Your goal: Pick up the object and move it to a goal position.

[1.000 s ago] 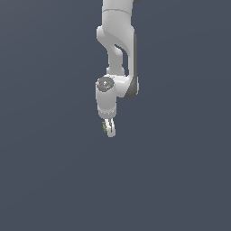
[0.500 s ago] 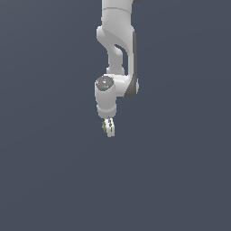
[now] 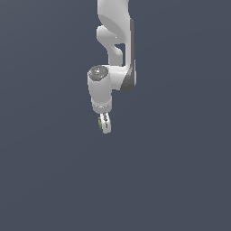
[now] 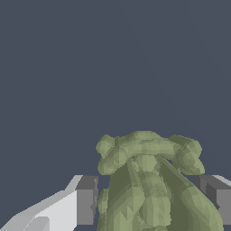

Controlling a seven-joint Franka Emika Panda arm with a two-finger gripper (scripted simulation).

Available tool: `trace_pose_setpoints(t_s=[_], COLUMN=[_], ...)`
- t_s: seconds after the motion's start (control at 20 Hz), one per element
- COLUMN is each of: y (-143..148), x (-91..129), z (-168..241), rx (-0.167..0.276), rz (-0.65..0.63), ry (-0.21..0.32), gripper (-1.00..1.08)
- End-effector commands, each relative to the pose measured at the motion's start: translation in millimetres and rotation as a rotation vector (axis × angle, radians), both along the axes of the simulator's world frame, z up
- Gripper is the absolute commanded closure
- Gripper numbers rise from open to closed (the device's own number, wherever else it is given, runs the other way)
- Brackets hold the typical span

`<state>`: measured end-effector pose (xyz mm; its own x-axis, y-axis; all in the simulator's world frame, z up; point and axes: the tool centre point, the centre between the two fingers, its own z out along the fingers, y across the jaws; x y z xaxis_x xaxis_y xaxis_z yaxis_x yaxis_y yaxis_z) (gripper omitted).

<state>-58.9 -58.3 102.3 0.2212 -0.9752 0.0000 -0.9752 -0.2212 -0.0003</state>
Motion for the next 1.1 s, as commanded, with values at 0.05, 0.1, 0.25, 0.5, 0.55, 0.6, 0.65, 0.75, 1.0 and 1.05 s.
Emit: trace_pose_setpoints(t_s=[0.05,0.1,0.25,0.5,0.55,0.6,0.65,0.75,1.0,1.05], y=[-10.6,-14.2,-25.3,-43.6,-47.2,-50.8,-54.3,-61.3,-78.1,-81.3], x=[5.0,6.7,12.1,21.7,23.6,25.5,27.5,31.5,41.7,43.6], z=[28.9,38.1,68.3,119.4,129.5,139.6,149.5,169.3,217.6,226.6], rx=[0.0,-0.001,-0.002,-0.002,-0.002,-0.002,-0.003,-0.003,-0.003,-0.003], rz=[-0.001,-0.001,-0.002,-0.002,-0.002,-0.002,-0.003,-0.003,-0.002,-0.002], ry=[0.0,0.0,0.0,0.0,0.0,0.0,0.001,0.001,0.001,0.001], gripper=[1.08,1.08,1.08,1.08,1.08,1.08,1.08,1.08,1.08,1.08])
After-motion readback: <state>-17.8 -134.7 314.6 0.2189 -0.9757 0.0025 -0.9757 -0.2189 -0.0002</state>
